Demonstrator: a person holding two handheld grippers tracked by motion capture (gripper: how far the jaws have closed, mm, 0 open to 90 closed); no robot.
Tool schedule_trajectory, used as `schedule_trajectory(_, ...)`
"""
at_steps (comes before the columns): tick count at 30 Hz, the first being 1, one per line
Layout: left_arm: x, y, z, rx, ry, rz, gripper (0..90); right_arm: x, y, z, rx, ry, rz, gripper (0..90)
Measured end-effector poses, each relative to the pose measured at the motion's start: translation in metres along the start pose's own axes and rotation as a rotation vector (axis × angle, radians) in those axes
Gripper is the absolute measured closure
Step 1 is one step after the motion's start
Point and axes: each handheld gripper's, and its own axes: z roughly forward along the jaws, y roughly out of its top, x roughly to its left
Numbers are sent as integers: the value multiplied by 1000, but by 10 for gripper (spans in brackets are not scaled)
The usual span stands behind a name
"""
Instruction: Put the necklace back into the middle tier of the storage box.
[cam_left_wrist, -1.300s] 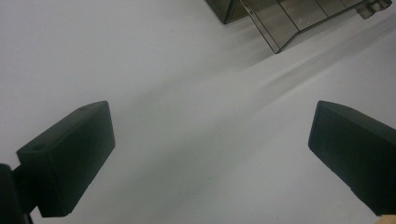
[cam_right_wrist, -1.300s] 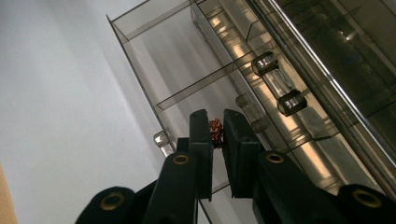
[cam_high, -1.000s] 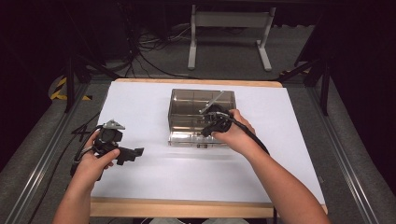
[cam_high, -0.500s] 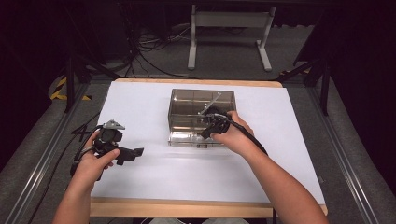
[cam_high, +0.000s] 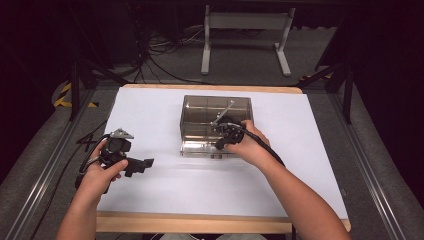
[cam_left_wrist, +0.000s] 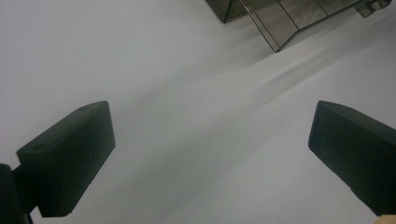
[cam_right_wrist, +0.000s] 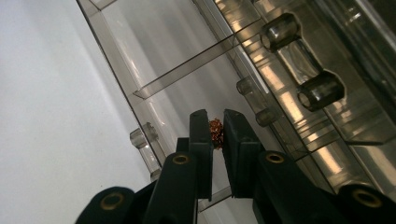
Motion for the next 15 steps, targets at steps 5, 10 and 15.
schedule_trajectory(5, 0, 0, 0, 0, 1, 2, 12, 0, 0, 3, 11, 1, -2, 823)
schedule_trajectory(10, 0, 0, 0, 0, 0, 1, 12, 0, 0, 3, 9, 1, -5, 792)
schedule_trajectory(15, 0, 0, 0, 2, 1, 5, 12, 1, 0, 2, -3, -8, -9, 730)
